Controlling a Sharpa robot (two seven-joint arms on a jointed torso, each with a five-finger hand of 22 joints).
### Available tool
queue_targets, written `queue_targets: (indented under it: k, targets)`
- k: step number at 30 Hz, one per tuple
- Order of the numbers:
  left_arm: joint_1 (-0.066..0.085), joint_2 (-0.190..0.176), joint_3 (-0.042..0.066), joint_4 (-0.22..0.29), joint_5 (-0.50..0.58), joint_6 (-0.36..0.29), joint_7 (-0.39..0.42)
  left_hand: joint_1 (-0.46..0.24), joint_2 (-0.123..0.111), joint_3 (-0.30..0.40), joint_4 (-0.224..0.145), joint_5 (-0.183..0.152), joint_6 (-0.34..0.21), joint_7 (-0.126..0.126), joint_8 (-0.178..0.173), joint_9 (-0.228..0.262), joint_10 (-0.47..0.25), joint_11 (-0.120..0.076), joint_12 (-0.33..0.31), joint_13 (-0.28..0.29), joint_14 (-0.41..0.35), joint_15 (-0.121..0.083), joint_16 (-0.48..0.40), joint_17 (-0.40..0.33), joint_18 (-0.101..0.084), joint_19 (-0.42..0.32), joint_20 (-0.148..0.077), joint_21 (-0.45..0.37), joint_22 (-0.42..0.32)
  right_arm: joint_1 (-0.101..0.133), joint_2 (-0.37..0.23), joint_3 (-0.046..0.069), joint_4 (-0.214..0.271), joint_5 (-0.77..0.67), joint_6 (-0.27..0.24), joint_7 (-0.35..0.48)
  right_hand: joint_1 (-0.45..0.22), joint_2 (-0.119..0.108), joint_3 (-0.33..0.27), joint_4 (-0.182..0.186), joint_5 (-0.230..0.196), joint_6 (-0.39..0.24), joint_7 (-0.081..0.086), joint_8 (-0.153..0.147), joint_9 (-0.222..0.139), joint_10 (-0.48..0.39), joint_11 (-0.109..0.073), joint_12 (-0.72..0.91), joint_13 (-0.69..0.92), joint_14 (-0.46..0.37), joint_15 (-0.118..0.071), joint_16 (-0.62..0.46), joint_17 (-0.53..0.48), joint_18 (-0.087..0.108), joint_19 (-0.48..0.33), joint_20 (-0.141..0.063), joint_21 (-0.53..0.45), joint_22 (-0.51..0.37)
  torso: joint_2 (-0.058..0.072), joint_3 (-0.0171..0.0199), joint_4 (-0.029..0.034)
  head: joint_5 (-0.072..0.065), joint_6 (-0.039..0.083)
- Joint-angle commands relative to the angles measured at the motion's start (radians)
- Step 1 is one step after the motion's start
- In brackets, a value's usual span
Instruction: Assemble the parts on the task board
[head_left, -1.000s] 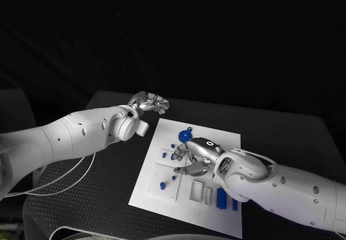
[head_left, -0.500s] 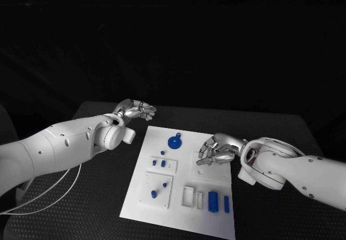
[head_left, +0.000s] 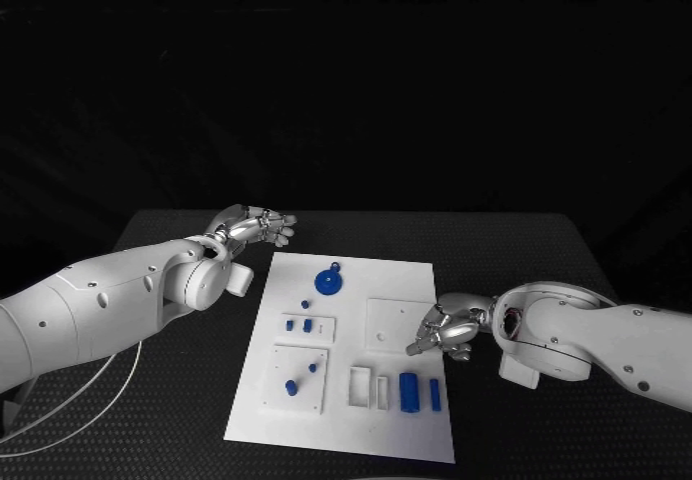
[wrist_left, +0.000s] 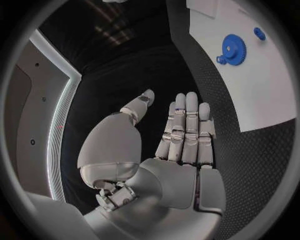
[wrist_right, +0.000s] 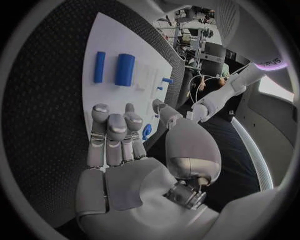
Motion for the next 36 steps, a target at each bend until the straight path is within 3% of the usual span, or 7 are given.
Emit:
queue_targets:
  k: [1, 8, 16, 25, 27, 29, 36]
  targets:
    - [-0.002, -0.003, -0.001, 0.015, 0.008, 0.026, 0.02, -0.026, -0.003, -0.02, 0.004, 0.015, -0.006, 0.0, 0.006, -0.002, -0.008, -0.001, -0.004, -0.002, 0.005, 0.0, -0.007, 0.006, 0.005, -0.002, 0.006, -0.006, 0.003, 0.0, -0.008, -0.006, 0.016, 0.027, 0.094, -0.123, -0.022, 0.016, -0.01, 0.004, 0.005, 0.02, 0.001, 0.0, 0.006, 0.059, -0.011, 0.086, 0.099, 0.01, -0.001, 0.011, 0.013, 0.021, 0.018, -0.012, 0.013, 0.021, -0.002, -0.002, -0.0036, -0.012, -0.006]
    - [-0.005, -0.008, -0.002, 0.033, -0.002, 0.029, 0.026, -0.051, -0.003, -0.046, 0.003, 0.023, -0.007, 0.0, 0.005, -0.003, -0.009, -0.001, -0.004, -0.003, 0.006, 0.0, -0.014, 0.015, 0.006, -0.002, 0.006, -0.011, 0.006, 0.0, -0.012, -0.043, 0.032, 0.027, 0.098, -0.175, -0.055, 0.034, -0.021, 0.003, 0.006, 0.031, -0.001, -0.005, 0.013, 0.101, -0.013, 0.14, 0.171, 0.012, -0.002, 0.016, 0.027, 0.021, 0.016, -0.023, 0.028, 0.02, -0.006, -0.0046, -0.0063, -0.021, -0.018]
    - [-0.005, -0.012, -0.003, 0.046, -0.01, 0.028, 0.024, -0.064, -0.004, -0.054, 0.006, 0.021, -0.008, 0.0, 0.005, -0.004, -0.009, -0.001, -0.003, -0.004, 0.005, 0.001, -0.02, 0.018, 0.006, -0.004, 0.006, -0.015, 0.008, -0.001, 0.003, -0.062, 0.041, 0.019, 0.034, -0.205, -0.107, 0.033, -0.042, 0.003, 0.011, 0.041, -0.004, -0.013, 0.018, 0.116, -0.016, 0.152, 0.195, 0.012, -0.005, 0.015, 0.037, 0.021, 0.009, -0.028, 0.038, 0.018, -0.014, -0.0101, -0.0095, -0.032, -0.032]
    - [-0.005, -0.012, -0.005, 0.054, -0.01, 0.032, 0.022, -0.072, -0.004, -0.057, 0.009, 0.022, -0.008, 0.0, 0.005, -0.004, -0.01, -0.001, -0.003, -0.004, 0.005, 0.001, -0.023, 0.021, 0.006, -0.003, 0.006, -0.017, 0.008, -0.018, 0.042, -0.07, 0.034, -0.021, -0.011, -0.209, -0.161, 0.049, -0.093, -0.036, 0.045, 0.025, 0.003, -0.044, 0.006, 0.124, -0.009, 0.151, 0.209, 0.012, 0.0, 0.011, 0.046, 0.021, -0.001, -0.036, 0.046, 0.016, -0.016, -0.0139, -0.0077, -0.033, -0.04]
    - [-0.005, -0.012, -0.006, 0.055, -0.01, 0.033, 0.022, -0.073, -0.003, -0.057, 0.01, 0.022, -0.008, 0.0, 0.005, -0.004, -0.01, -0.001, -0.004, -0.004, 0.005, 0.001, -0.024, 0.021, 0.006, -0.003, 0.006, -0.017, 0.009, -0.024, 0.05, -0.07, 0.029, -0.025, -0.013, -0.208, -0.173, 0.056, -0.109, -0.055, 0.063, 0.025, 0.005, -0.051, 0.001, 0.124, -0.008, 0.149, 0.212, 0.012, 0.002, 0.011, 0.05, 0.021, -0.003, -0.037, 0.047, 0.015, -0.016, -0.0171, 0.001, -0.04, -0.04]
    - [-0.005, -0.012, -0.006, 0.055, -0.01, 0.033, 0.021, -0.073, -0.003, -0.057, 0.01, 0.022, -0.008, 0.0, 0.005, -0.004, -0.01, -0.001, -0.004, -0.004, 0.005, 0.001, -0.024, 0.021, 0.006, -0.003, 0.006, -0.017, 0.009, -0.028, 0.061, -0.07, 0.018, -0.038, -0.013, -0.21, -0.186, 0.065, -0.124, -0.076, 0.079, 0.027, 0.005, -0.056, -0.003, 0.124, -0.007, 0.146, 0.213, 0.012, 0.003, 0.008, 0.051, 0.021, -0.005, -0.038, 0.048, 0.014, -0.016, -0.0167, 0.0016, -0.037, -0.043]
    - [-0.005, -0.016, -0.006, 0.06, -0.035, 0.036, 0.02, -0.074, -0.002, -0.057, 0.011, 0.022, -0.008, 0.0, 0.005, -0.005, -0.01, -0.001, -0.004, -0.005, 0.005, 0.001, -0.025, 0.022, 0.007, -0.003, 0.006, -0.018, 0.009, -0.061, 0.097, -0.072, -0.01, -0.056, -0.039, -0.201, -0.196, 0.073, -0.131, -0.101, 0.089, 0.029, 0.006, -0.063, -0.007, 0.124, -0.006, 0.142, 0.214, 0.013, 0.003, 0.005, 0.054, 0.021, -0.005, -0.039, 0.048, 0.012, -0.016, -0.0166, -0.0002, -0.024, -0.048]
